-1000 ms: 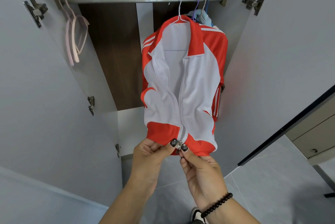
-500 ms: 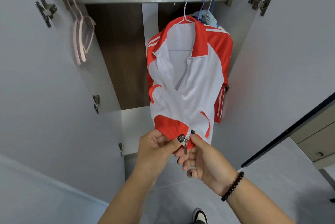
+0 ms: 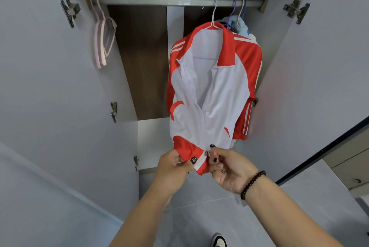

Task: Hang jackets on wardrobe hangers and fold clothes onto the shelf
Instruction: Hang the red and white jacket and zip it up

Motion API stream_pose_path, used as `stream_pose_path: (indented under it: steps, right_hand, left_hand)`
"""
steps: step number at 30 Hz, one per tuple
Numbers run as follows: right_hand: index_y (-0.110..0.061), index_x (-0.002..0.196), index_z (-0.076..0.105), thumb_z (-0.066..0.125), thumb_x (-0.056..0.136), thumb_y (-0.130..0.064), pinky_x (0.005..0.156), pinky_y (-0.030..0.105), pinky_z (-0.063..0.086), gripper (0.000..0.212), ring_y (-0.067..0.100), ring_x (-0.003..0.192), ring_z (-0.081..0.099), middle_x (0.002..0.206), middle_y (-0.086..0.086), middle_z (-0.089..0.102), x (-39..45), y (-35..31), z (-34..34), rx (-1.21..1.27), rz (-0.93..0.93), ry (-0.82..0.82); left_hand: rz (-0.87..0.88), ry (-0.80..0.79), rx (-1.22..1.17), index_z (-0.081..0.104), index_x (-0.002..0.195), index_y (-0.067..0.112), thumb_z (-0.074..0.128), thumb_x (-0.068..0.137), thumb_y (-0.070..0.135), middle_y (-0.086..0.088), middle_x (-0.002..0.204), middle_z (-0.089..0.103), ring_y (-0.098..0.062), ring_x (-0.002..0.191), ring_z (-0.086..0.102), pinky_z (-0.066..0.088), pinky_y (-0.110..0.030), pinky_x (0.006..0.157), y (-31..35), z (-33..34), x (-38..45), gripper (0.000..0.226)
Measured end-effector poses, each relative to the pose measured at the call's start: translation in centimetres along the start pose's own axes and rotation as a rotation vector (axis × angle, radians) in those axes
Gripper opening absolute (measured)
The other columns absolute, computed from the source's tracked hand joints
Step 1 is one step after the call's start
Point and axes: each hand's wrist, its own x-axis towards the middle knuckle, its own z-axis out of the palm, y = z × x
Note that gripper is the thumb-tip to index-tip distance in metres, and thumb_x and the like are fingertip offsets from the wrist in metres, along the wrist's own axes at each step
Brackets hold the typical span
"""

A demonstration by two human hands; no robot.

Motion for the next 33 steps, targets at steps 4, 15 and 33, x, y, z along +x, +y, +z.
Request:
stream_pose_path:
  steps: [4, 15, 33]
  right_hand:
    - [-0.015, 0.062, 0.046, 0.047, 0.093, -0.009, 0.028, 0.013, 0.022, 0.032, 0.004, 0.031, 0.033, 0.05, -0.004, 0.042, 0.7, -3.5, 1.1, -0.035, -0.083, 0.035]
    - [-0.012, 0.061, 0.054, 0.05, 0.095, -0.022, 0.039, 0.017, 0.031, 0.036, 0.01, 0.039, 0.036, 0.051, 0.0, 0.046, 1.3, -2.7, 5.1, -0.832, -0.34, 0.069]
    - [-0.012, 0.066, 0.054, 0.052, 0.097, -0.024, 0.034, 0.014, 0.024, 0.033, 0.006, 0.036, 0.03, 0.051, -0.003, 0.04, 6.8, -11.5, 5.2, -0.584, -0.196, 0.035]
  left_hand:
    - [-0.043, 0.046, -0.011, 0.071, 0.093, 0.027, 0.064, 0.089, 0.004, 0.008, 0.085, 0.075, -0.002, 0.076, 0.069, 0.047, -0.009, 0.059, -0.8, -1.8, 0.8, 0.025]
    - [0.09, 0.295, 0.486, 0.041, 0.139, 0.029, 0.078, 0.077, 0.036, 0.009, 0.135, 0.041, -0.014, 0.129, 0.038, 0.038, -0.035, 0.107, -2.8, -3.8, 1.9, 0.073]
    - [0.196, 0.327, 0.537, 0.052, 0.051, 0.031, 0.07, 0.082, 0.028, 0.012, 0.046, 0.049, -0.007, 0.049, 0.044, 0.029, -0.014, 0.047, -1.0, -1.5, 12.1, 0.036]
